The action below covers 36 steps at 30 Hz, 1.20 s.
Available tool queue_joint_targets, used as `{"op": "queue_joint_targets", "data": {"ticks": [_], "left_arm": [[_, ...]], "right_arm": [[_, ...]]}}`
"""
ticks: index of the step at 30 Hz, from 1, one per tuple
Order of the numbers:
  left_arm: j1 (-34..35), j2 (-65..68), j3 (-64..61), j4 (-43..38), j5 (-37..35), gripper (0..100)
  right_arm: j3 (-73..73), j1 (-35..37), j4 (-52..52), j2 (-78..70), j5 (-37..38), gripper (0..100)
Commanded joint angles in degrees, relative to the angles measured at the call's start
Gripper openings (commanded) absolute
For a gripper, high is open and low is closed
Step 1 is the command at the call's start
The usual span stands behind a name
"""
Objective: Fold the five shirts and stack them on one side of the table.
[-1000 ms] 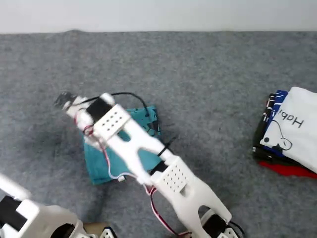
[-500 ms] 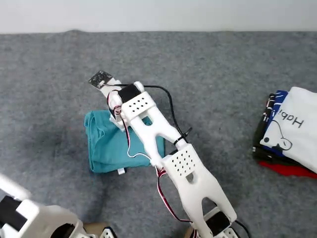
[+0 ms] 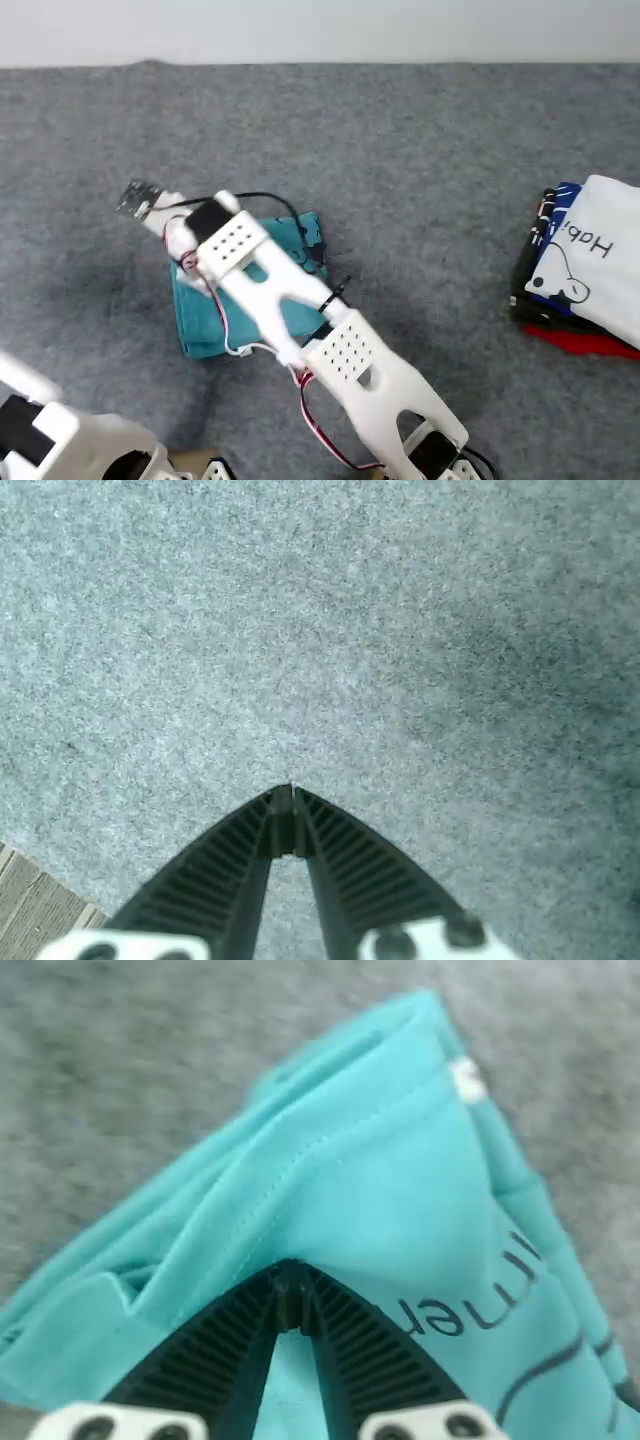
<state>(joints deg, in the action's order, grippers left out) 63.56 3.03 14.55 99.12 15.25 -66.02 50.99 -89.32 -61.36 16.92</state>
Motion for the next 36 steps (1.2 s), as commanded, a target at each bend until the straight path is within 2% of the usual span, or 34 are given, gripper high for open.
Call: {"op": "queue_joint_targets", "data": {"ticks": [1, 5, 13, 24, 29, 36], "left_arm": [[-0.1, -3.6, 0.0, 1.2, -0.2, 0], [-0.1, -3.6, -0.1, 1.2, -0.2, 0], [-0.1, -3.6, -0.1, 1.2, -0.2, 0], [0.0, -3.6, -0.1, 1.2, -0.2, 0], [0.0, -3.6, -0.1, 1.2, -0.2, 0], [-0.1, -3.6, -0.4, 1.2, -0.2, 0]], "right_arm": [[-2.1, 3.3, -0.2, 4.5, 0.5, 0.9], [-2.4, 3.3, 0.0, 5.1, 0.6, 0.9], [-10.1, -2.0, -4.1, 6.1, 0.5, 0.9], [-10.8, -7.1, 13.3, -2.4, 0.7, 0.9], [-11.2, -8.7, 14.0, -6.6, 6.5, 0.9], [-15.8, -12.6, 15.0, -6.7, 6.9, 0.9]]}}
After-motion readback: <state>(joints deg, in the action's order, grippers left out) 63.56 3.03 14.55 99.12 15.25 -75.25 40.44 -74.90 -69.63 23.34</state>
